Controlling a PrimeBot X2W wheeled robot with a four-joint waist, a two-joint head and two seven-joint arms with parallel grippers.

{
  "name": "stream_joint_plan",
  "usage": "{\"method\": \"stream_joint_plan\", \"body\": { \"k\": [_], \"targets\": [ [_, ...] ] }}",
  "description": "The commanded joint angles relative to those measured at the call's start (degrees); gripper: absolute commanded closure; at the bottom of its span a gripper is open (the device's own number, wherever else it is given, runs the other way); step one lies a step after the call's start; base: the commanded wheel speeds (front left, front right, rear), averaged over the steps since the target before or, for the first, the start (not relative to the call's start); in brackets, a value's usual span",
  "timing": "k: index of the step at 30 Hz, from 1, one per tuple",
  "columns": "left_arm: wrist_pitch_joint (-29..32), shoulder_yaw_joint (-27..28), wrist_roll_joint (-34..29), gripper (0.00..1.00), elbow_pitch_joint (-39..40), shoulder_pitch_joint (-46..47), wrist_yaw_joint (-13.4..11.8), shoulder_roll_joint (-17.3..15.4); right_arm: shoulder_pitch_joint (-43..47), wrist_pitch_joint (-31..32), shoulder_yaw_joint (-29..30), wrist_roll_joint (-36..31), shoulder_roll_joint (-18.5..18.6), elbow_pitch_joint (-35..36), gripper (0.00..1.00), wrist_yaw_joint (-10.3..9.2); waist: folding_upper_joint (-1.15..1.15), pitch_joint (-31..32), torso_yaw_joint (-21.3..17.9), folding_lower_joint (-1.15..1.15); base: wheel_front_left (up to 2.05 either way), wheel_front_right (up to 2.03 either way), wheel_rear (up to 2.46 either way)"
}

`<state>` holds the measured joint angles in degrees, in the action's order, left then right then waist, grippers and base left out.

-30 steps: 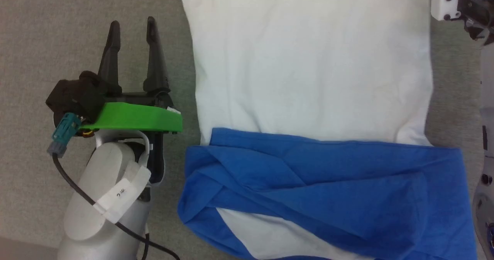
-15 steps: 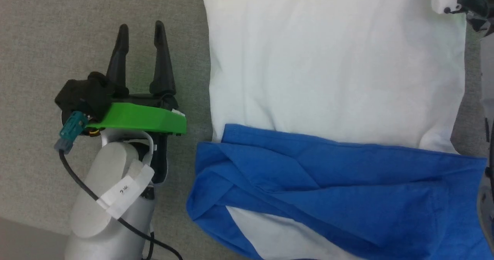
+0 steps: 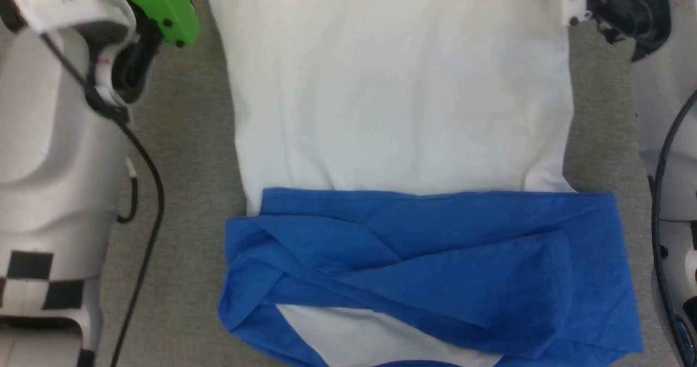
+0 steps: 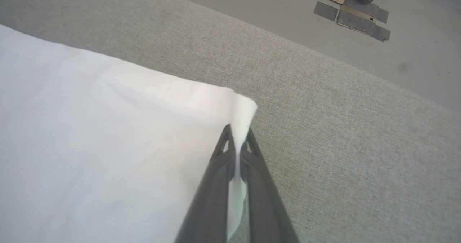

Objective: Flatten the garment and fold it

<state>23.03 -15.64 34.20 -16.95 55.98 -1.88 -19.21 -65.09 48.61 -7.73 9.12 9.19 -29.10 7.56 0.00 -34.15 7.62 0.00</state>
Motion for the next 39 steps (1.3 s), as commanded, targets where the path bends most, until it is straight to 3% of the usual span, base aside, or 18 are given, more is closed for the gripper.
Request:
{"method": "stream_joint_plan", "body": {
  "k": [1, 8, 14, 15, 16, 17, 20, 30, 39],
  "targets": [
    [2.83, -0.63, -0.20, 0.00, -1.72, 1.72, -0.49, -0.84, -0.88, -0.80, -0.98, 1.40, -0.33, 0.65, 1.00, -0.08, 0.00, -1.33, -3.20, 0.00, 0.00, 0.00, 0.00],
    [17.48, -3.92, -3.43, 0.00, -8.25, 5.13, -5.04, -4.88, -0.57, -2.90, -7.27, 6.45, 0.42, 3.33, 1.00, -0.08, 0.00, -3.40, -6.53, 0.00, 0.00, 0.00, 0.00],
    [25.85, -5.35, -1.94, 0.00, -8.71, 2.50, -6.56, -4.89, -0.25, -3.99, -9.52, 8.58, 2.05, 4.05, 1.00, -0.08, 0.00, -3.76, -7.02, 0.00, 0.00, 0.00, 0.00],
    [26.61, -5.46, -1.60, 0.56, -8.47, 2.06, -6.58, -4.83, -0.29, -4.09, -9.67, 8.75, 2.27, 4.08, 1.00, -0.08, 0.00, -3.80, -7.02, 0.00, 0.00, 0.00, 0.00],
    [26.92, -5.46, -1.20, 0.89, -7.93, 1.67, -6.48, -4.71, -0.37, -4.18, -9.76, 8.92, 2.58, 4.13, 1.00, -0.08, 0.00, -3.87, -6.93, 0.00, 0.00, 0.00, 0.00],
    [27.08, -5.25, -0.65, 1.00, -7.37, 1.27, -6.48, -4.53, -0.51, -4.33, -9.79, 8.96, 2.95, 4.22, 1.00, -0.08, 0.00, -3.95, -6.80, 0.00, 0.00, 0.00, 0.00],
    [25.33, -4.40, 0.14, 1.00, -5.67, 0.75, -6.28, -4.37, -0.78, -4.81, -9.70, 9.05, 3.63, 4.26, 1.00, -0.08, 0.00, -3.92, -6.52, 0.00, 0.00, 0.00, 0.00],
    [9.67, 1.07, -0.42, 1.00, -3.20, 5.31, -5.84, -4.75, -3.95, -8.04, -6.01, 7.45, 2.85, 3.31, 1.00, -0.08, 0.00, -2.15, -6.34, 0.00, 0.00, 0.00, 0.00],
    [1.70, 0.64, -2.19, 1.00, -7.11, 12.16, -2.66, -4.34, -9.38, -11.41, -2.69, 4.24, 1.32, 0.43, 1.00, -0.08, 0.00, 1.31, -6.21, 0.00, 0.00, 0.00, 0.00]
  ]
}}
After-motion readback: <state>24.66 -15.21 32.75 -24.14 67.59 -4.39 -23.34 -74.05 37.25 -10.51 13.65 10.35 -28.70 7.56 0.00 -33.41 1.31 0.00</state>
